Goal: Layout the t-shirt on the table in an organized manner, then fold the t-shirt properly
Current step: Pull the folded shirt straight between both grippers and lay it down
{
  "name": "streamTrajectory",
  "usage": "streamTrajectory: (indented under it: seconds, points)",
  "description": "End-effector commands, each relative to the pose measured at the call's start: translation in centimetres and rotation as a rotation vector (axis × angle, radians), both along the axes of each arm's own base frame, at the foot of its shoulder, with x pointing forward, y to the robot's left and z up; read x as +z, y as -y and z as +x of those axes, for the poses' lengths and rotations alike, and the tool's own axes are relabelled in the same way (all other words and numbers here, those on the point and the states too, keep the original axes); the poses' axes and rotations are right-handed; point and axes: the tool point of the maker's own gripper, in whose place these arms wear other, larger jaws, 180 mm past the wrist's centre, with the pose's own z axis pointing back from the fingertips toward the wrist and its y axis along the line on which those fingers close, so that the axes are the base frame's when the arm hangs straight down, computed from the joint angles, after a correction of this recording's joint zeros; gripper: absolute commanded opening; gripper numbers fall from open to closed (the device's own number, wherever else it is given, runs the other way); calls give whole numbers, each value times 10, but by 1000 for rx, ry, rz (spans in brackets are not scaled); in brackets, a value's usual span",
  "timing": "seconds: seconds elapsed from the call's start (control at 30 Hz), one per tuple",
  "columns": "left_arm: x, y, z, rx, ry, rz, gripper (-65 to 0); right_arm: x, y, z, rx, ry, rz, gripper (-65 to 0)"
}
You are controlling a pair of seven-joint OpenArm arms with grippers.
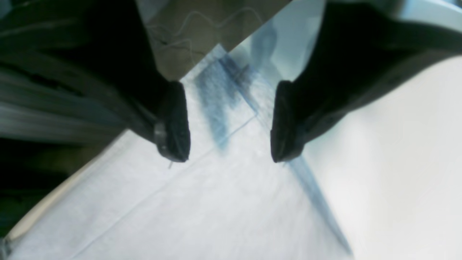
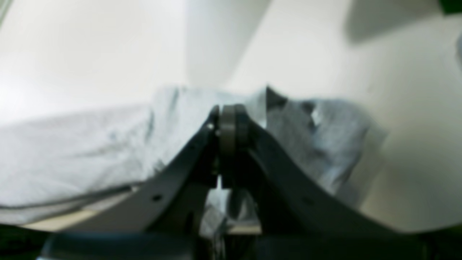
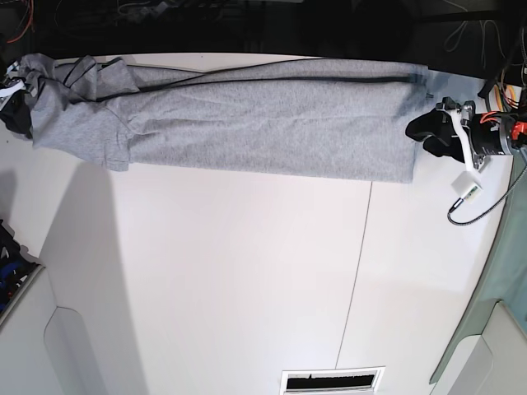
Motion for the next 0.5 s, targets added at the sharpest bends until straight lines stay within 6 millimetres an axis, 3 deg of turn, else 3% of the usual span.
streamTrajectory:
  seconds: [0.0, 0.1, 0.23, 0.47]
  points:
    - [6, -10, 10, 22, 37, 3, -249, 0, 2, 6, 10, 12, -11, -650]
    - [-10, -29, 10, 100, 30, 39, -249, -34, -9, 5, 28, -74, 26, -650]
    - [-7, -39, 12, 138, 28, 42, -249, -61, -21, 3, 33, -135, 87, -650]
    - [-15, -45, 5, 177, -7, 71, -249, -70, -32, 2, 52, -151, 114, -650]
